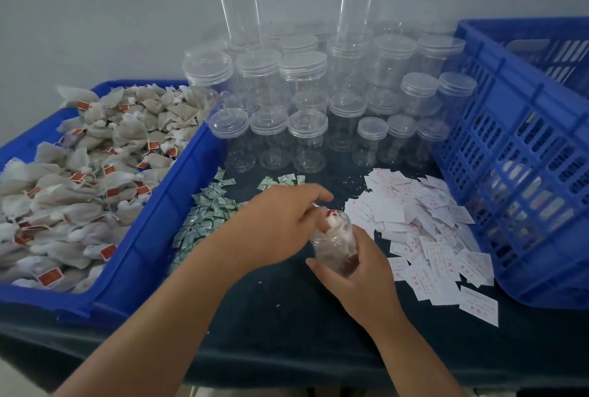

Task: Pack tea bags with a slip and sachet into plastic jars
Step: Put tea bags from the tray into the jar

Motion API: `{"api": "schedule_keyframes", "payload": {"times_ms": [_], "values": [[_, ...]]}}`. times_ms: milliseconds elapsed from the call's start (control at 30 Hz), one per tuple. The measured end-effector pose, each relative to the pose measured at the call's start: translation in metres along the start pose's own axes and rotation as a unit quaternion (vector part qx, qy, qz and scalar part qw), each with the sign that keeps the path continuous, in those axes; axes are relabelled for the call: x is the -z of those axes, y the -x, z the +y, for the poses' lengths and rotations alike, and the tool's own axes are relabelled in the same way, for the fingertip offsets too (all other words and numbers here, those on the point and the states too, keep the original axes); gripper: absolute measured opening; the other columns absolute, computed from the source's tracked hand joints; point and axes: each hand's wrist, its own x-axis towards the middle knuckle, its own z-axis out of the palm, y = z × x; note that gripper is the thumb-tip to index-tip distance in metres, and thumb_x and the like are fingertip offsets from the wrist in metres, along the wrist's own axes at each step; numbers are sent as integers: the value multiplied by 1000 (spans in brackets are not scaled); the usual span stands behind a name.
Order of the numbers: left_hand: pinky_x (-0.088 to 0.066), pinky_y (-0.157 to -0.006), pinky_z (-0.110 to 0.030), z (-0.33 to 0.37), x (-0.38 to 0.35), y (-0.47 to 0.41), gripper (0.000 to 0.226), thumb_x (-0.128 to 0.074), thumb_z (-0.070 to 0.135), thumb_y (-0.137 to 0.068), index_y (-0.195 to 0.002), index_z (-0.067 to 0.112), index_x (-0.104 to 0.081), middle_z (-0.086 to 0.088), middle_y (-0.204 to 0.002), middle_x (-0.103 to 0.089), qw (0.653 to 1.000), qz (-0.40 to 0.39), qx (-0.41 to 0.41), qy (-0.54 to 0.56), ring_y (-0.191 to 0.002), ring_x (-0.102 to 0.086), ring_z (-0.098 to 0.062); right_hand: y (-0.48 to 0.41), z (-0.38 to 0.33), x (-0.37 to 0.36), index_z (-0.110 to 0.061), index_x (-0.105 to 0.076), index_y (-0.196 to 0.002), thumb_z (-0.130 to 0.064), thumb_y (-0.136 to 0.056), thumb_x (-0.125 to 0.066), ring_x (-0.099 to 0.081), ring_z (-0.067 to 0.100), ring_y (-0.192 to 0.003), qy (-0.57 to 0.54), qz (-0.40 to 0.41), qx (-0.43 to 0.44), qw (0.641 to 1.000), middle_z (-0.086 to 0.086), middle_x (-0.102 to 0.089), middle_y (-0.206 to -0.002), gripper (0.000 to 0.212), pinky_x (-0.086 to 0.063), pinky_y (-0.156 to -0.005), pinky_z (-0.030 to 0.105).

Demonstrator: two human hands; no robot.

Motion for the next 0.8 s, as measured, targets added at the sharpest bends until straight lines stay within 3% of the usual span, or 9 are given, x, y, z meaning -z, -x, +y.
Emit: {"api": "schedule_keyframes", "payload": {"times_ms": [100,200,300,400,500,567,633,700,800], "values": [[-28,-116,-35,6,-7,2,39,-34,33,-113,-149,29,-48,7,-125,-69,994,-57,-22,-86,-126,-52,-10,-1,3,0,-44,-63,-110,-62,-73,-85,-70,10,-95,3,-12,-3,1000,-19,-73,-105,46,-54,-73,20],[-32,-116,-35,9,-5,7,37,-36,34,-113,-148,29,-48,8,-128,-66,994,-93,-30,-42,-124,-53,-8,-1,4,1,-39,-67,-113,-59,-74,-87,-72,11,-96,-5,-5,-10,1000,-16,-75,-106,49,-56,-77,26],[-50,-89,-18,7,18,20,28,-46,39,-109,-134,41,-59,23,-113,-73,999,-9,-37,29,-102,-64,5,1,-2,1,-47,-63,-110,-63,-71,-84,-70,5,-96,-4,4,-1,1000,-22,-73,-106,47,-50,-75,12],[-50,-64,-14,-17,65,27,14,-57,44,-101,-110,48,-67,29,-94,-72,990,141,-15,-2,-78,-66,12,3,-3,1,-42,-63,-107,-66,-70,-83,-69,1,-99,12,-4,6,1000,-26,-71,-108,48,-48,-77,9],[-45,-65,-21,-71,125,18,15,-68,32,-97,-93,46,-65,20,-95,-73,976,150,124,-100,-79,-66,6,2,-1,1,-40,-64,-109,-67,-69,-83,-69,2,-101,13,-12,-2,1000,-26,-72,-109,52,-50,-78,10],[-48,-78,-31,-111,147,12,18,-72,27,-96,-106,41,-68,7,-122,-70,942,62,272,-184,-100,-65,-8,3,0,1,-41,-65,-111,-63,-70,-87,-69,0,-102,17,-20,-4,1000,-27,-72,-110,51,-49,-78,8],[-52,-92,-36,-154,141,9,34,-71,28,-96,-130,28,-66,-2,-137,-63,907,-34,348,-236,-115,-62,-21,3,1,2,-43,-65,-111,-56,-72,-91,-69,-2,-102,22,-26,-8,999,-29,-72,-110,49,-49,-77,6],[-56,-82,-37,-181,119,20,29,-61,29,-98,-123,15,-69,-9,-118,-72,893,-75,415,-159,-97,-68,-27,3,3,2,-45,-65,-110,-53,-72,-91,-70,-2,-100,28,-28,-8,999,-28,-72,-109,47,-51,-75,8],[-55,-73,-37,-200,97,29,33,-49,33,-101,-110,7,-68,-20,-104,-74,884,10,465,35,-83,-71,-32,3,4,1,-45,-65,-110,-59,-70,-89,-69,-2,-100,32,-20,-8,999,-29,-71,-111,49,-54,-77,22]]}}
